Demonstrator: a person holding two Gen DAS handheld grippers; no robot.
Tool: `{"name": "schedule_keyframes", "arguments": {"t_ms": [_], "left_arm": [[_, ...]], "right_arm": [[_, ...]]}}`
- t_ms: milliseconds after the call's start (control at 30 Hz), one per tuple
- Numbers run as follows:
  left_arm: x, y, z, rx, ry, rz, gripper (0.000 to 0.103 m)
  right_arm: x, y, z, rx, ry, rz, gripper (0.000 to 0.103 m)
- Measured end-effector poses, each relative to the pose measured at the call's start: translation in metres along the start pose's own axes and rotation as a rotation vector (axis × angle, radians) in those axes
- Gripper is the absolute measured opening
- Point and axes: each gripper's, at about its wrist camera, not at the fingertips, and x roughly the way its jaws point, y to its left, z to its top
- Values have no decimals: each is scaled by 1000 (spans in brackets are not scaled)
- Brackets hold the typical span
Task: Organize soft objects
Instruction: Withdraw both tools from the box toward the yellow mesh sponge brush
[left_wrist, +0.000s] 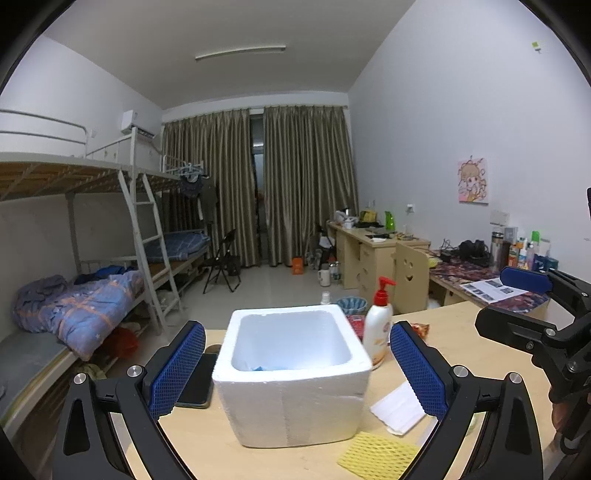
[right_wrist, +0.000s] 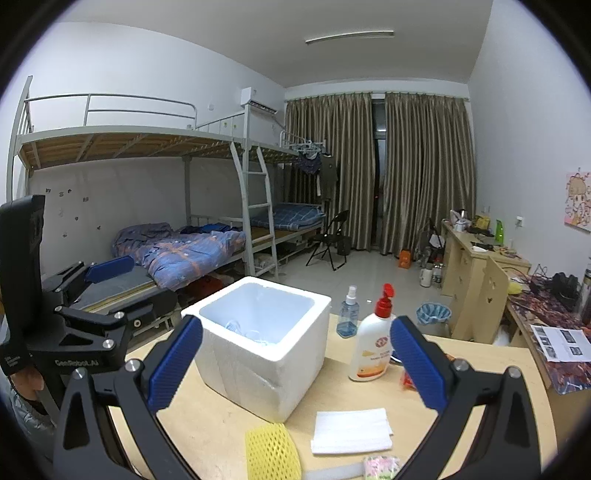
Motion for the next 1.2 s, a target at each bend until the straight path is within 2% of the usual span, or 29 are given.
{"name": "schedule_keyframes", "arguments": {"t_ms": [700,1200], "left_arm": [[-63,-35,-12,7,-61,-96,103],[-76,-47,-31,7,-83,-158,103]], "right_arm": [[-78,-7,-31,28,-56,-110,103],[-104,-4,-55,49,-64,-171,103]]}}
